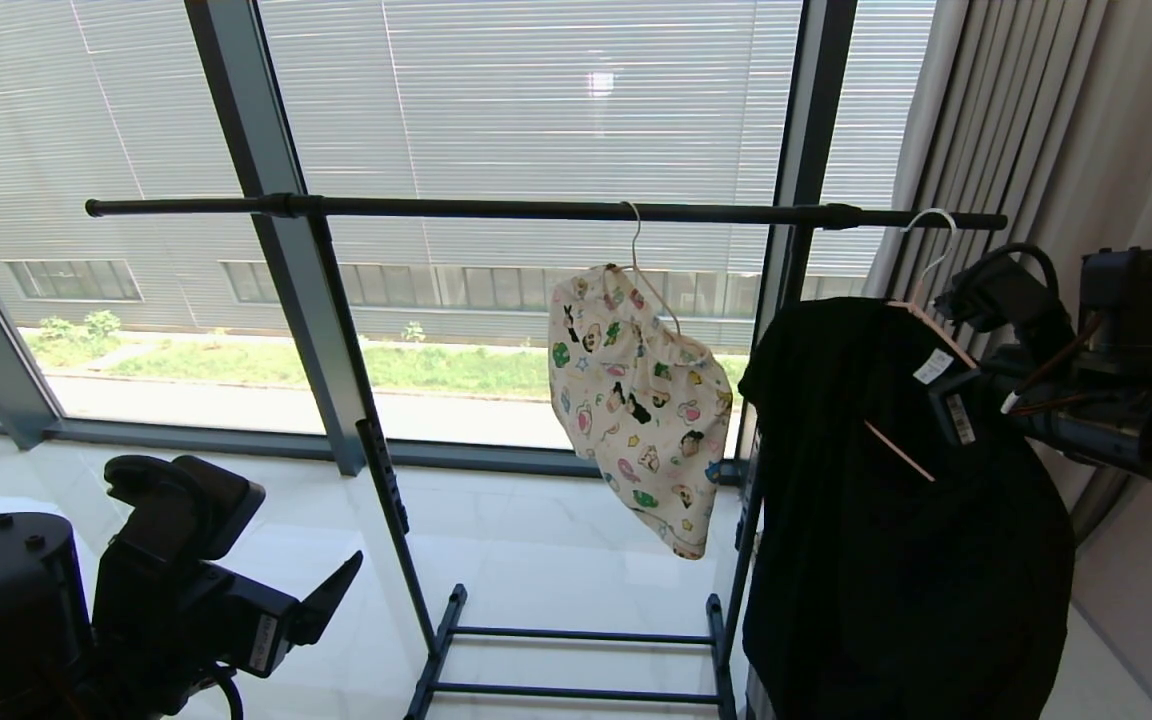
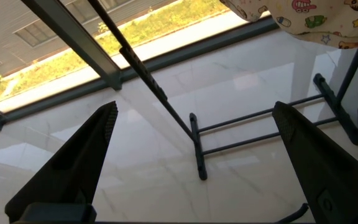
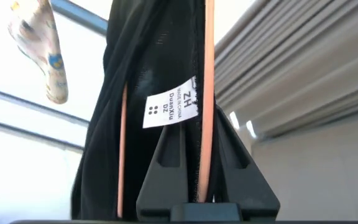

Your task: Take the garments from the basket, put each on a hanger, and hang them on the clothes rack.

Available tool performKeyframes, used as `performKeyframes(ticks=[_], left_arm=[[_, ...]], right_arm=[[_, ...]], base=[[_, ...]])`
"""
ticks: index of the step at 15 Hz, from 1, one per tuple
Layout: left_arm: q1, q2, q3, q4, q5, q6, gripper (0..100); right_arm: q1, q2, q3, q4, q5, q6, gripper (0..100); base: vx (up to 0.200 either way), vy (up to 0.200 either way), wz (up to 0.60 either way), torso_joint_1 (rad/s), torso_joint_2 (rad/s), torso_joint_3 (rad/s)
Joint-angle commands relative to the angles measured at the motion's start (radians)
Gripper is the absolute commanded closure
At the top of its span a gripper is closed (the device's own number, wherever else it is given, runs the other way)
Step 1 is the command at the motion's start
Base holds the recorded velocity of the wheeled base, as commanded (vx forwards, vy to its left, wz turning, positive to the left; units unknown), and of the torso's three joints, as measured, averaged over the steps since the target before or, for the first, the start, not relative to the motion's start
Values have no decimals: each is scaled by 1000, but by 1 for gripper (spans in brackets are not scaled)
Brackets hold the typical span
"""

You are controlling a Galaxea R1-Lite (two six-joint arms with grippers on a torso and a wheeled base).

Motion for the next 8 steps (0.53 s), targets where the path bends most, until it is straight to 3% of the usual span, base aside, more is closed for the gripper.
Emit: performKeyframes(ticks=[1,8], left_arm=[[0,1,-1,0,1,1,0],[0,0,-1,0,1,-2,0]], right_arm=[[13,19,-4,-12,2,-9,100],[28,19,-19,-18,23,-45,100]], base=[[0,0,0,0,0,0],[0,0,0,0,0,0]])
